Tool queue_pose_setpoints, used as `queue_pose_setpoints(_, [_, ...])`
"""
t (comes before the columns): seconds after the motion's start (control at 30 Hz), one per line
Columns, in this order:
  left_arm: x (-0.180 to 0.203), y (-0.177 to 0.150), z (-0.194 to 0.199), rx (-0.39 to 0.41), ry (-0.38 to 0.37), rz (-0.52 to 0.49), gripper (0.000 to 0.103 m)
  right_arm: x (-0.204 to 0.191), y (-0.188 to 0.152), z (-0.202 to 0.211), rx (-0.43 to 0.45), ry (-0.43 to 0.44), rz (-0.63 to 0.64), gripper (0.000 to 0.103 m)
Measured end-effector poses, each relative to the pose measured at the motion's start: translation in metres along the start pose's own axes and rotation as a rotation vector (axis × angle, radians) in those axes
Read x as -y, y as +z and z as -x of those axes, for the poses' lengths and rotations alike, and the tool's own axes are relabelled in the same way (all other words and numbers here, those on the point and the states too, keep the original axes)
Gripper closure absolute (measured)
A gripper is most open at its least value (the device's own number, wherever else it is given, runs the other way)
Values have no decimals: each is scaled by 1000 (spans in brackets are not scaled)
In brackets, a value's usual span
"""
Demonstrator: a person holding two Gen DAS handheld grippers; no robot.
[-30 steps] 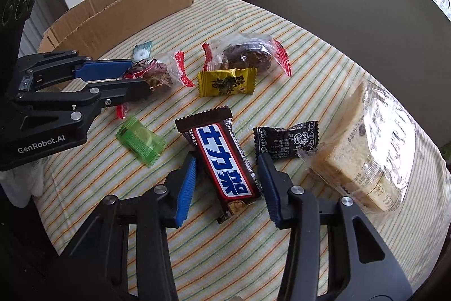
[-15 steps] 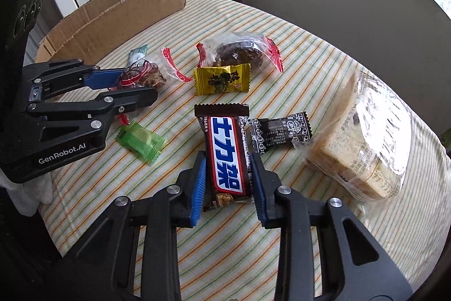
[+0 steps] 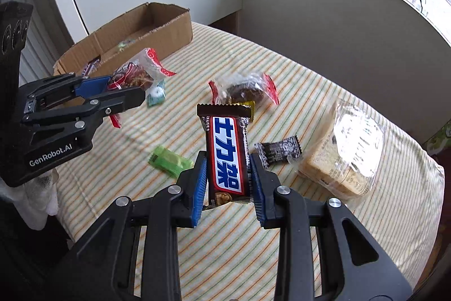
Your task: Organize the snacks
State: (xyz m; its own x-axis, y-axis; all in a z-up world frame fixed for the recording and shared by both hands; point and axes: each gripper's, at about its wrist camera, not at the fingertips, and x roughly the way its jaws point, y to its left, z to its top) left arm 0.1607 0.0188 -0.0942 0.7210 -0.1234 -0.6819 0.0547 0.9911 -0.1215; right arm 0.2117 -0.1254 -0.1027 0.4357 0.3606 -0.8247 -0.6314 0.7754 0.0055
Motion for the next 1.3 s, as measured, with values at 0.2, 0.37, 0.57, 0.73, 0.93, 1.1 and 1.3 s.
queue_pose_setpoints(0.2, [-24,2,30,72,7,34,72,-24,29,12,52,8,7,73])
queue_pose_setpoints(0.37, [-44,3,42,105,26,68,72,-48,50,10,68,16,25,73])
queue_pose_setpoints(0.57, [-69,0,54,139,59,104,72,-71,69,6,87,33,45,73])
queue_pose_setpoints(0.73, [-86,-2,60,156,91,118,73,-86,83,-1,95,39,57,73])
queue_pose_setpoints(0.93, [-108,-6,63,159,130,136,72,-98,101,-16,95,41,61,73])
queue_pose_setpoints(1.1, [-130,-9,65,156,155,167,73,-106,121,-33,94,41,60,73])
queue_pose_setpoints(1.3, [-148,-11,65,151,184,200,73,-117,149,-60,84,49,59,73])
